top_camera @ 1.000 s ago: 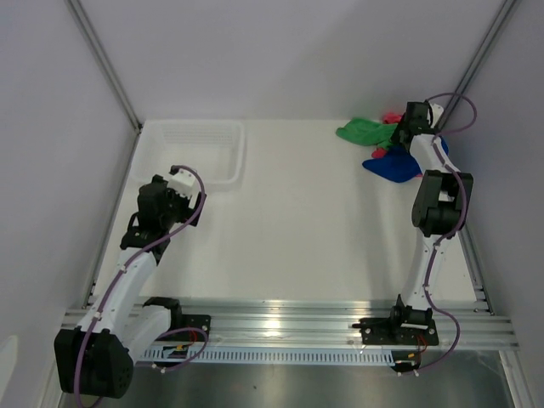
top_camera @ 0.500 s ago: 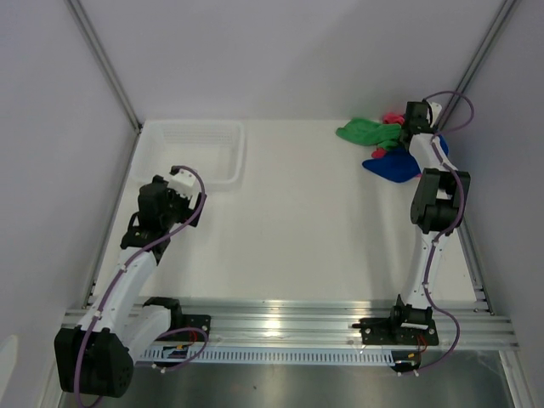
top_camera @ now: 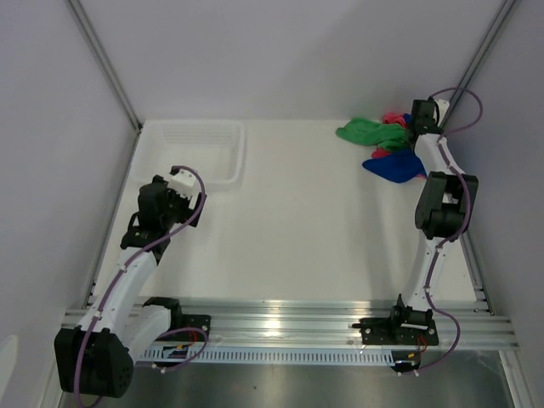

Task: Roll the towels
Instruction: Grab a towel with the right arm, then move the towel to the center of the board

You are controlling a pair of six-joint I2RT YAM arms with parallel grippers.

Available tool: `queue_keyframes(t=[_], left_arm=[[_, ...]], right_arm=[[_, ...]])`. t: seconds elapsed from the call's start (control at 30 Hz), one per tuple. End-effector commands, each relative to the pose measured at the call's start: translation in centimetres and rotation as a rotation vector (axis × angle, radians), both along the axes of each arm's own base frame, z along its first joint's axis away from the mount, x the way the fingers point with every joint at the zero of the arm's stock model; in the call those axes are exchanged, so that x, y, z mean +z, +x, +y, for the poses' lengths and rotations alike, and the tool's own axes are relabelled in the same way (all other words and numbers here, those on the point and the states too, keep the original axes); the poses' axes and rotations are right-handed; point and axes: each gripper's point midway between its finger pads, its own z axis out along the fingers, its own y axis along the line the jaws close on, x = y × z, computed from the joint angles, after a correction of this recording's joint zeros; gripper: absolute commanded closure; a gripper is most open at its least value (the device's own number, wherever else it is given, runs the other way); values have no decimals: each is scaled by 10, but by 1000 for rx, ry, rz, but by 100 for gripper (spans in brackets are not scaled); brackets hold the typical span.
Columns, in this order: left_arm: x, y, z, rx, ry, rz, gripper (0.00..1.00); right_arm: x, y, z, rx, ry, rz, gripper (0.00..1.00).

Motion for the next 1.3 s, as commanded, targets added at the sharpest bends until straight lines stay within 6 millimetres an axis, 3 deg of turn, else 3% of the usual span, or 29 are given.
queue_keyframes(t=[0.0,0.03,0.13,0.17,0.23,0.27,0.3,0.37,0.4,0.47,0.5,0.53,0.6,0.63,0.73,0.77,0.8,0.83,0.87,0.93,0.97,1.0,1.07,1.1,1.13,1.2,1.23,1.27], left_arm=[[13,0,-1,-16,12,-41,0],[15,-1,-3,-26,7,-47,0],[21,-4,-6,-43,-1,-61,1],[21,-5,-8,-54,-6,-62,1],[28,-7,-10,-67,-12,-75,0],[30,-8,-11,-73,-14,-81,0],[31,-10,-14,-88,-20,-81,1],[40,-12,-17,-107,-26,-106,0],[42,-13,-21,-128,-34,-110,0],[48,-17,-25,-155,-43,-116,0],[53,-18,-25,-156,-42,-123,0],[54,-19,-28,-174,-50,-121,0],[63,-23,-30,-187,-54,-125,0],[65,-24,-32,-197,-59,-125,1],[72,-28,-35,-213,-64,-136,1],[74,-30,-36,-219,-66,-139,0],[73,-32,-36,-225,-66,-127,0],[75,-33,-37,-238,-61,-129,1],[74,-35,-42,-267,-66,-121,1],[68,-40,-48,-313,-65,-94,1],[66,-43,-55,-352,-80,-83,2],[62,-46,-58,-373,-86,-65,3],[58,-48,-66,-419,-97,-43,4],[57,-48,-69,-436,-101,-33,5],[55,-48,-71,-454,-92,-25,6],[49,-46,-79,-482,-78,20,9],[46,-44,-81,-497,-56,38,11],[40,-44,-94,-538,-40,81,15]], right_arm=[[142,-16,-12,-47,-82,-279,100],[181,-27,-6,-44,-92,-351,100],[241,-46,11,-3,-133,-450,100],[275,-58,31,33,-146,-516,100],[314,-73,57,90,-189,-570,100],[343,-88,75,124,-195,-627,100],[365,-94,110,219,-197,-668,100],[398,-110,149,316,-180,-758,100],[416,-123,184,396,-149,-811,100],[454,-143,229,505,-73,-918,100],[448,-142,243,534,-62,-904,100],[465,-150,255,568,-32,-945,100],[467,-156,279,622,8,-947,100],[467,-162,302,672,55,-955,100],[459,-174,322,727,132,-939,100],[433,-170,330,757,154,-879,100],[420,-171,333,757,193,-855,100],[422,-185,328,761,223,-874,100],[369,-179,337,780,237,-769,100],[328,-187,337,767,304,-712,100],[321,-199,330,759,327,-723,100],[258,-201,332,744,353,-602,100],[218,-218,324,727,397,-546,100],[189,-224,324,726,415,-493,100],[131,-237,325,719,451,-372,100],[86,-256,321,697,488,-273,100],[46,-273,318,677,521,-173,100],[30,-281,316,672,530,-128,100]])
